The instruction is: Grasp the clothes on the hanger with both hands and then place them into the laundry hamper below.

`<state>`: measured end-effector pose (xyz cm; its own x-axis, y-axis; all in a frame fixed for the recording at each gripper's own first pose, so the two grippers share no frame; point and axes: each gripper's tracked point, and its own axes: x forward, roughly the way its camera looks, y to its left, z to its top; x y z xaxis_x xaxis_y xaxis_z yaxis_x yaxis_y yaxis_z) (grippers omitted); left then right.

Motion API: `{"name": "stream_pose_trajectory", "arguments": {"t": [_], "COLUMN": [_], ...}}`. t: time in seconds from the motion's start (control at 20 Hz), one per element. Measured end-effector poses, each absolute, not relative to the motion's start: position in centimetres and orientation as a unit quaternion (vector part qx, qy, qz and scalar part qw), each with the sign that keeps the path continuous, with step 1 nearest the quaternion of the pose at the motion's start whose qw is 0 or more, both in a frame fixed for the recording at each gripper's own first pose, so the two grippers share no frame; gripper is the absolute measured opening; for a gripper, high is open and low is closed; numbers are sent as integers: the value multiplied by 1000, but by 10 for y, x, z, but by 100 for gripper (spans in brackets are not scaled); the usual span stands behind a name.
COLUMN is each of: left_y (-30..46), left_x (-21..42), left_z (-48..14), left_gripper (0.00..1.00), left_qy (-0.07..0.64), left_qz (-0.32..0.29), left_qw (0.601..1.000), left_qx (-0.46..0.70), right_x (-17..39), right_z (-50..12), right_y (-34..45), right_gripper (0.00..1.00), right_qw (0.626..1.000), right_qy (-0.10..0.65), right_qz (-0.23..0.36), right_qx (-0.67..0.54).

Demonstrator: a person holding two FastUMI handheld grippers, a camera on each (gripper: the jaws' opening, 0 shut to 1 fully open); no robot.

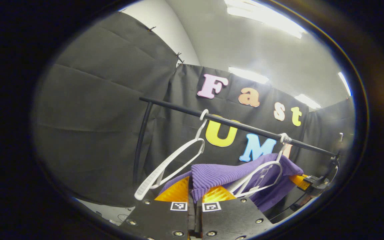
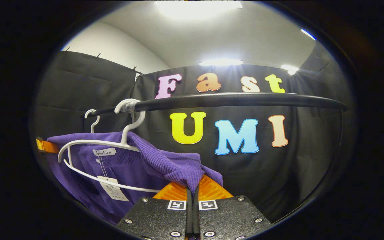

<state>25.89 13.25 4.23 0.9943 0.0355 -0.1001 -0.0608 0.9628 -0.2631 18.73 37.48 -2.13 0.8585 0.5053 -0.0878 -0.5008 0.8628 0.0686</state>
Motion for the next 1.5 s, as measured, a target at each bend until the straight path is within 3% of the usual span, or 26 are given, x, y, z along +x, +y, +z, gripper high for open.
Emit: {"name": "stream_pose_trajectory", "arguments": {"t": [0.4, 0.85, 1.35, 1.4, 1.5], "left_y": [130, 87, 39, 33, 19], "left_x": [270, 271, 275, 278, 284], "left_z": [-19, -47, -45, -46, -44], "left_gripper": [1, 1, 1, 7, 7], "left_qy": [91, 105, 97, 99, 100], "left_qz": [13, -8, 0, 3, 8], "left_qw": [987, 983, 985, 986, 986], "left_qx": [-130, -149, -140, -136, -132], "right_x": [174, 178, 220, 224, 232], "right_z": [-21, -20, -30, -27, -21], "right_y": [377, 365, 318, 312, 301], "right_gripper": [0, 0, 0, 0, 0], "right_qw": [967, 966, 970, 970, 972], "right_qy": [47, 35, 29, 17, -8], "right_qz": [250, 255, 243, 242, 236], "right_qx": [2, -1, 9, 10, 0]}}
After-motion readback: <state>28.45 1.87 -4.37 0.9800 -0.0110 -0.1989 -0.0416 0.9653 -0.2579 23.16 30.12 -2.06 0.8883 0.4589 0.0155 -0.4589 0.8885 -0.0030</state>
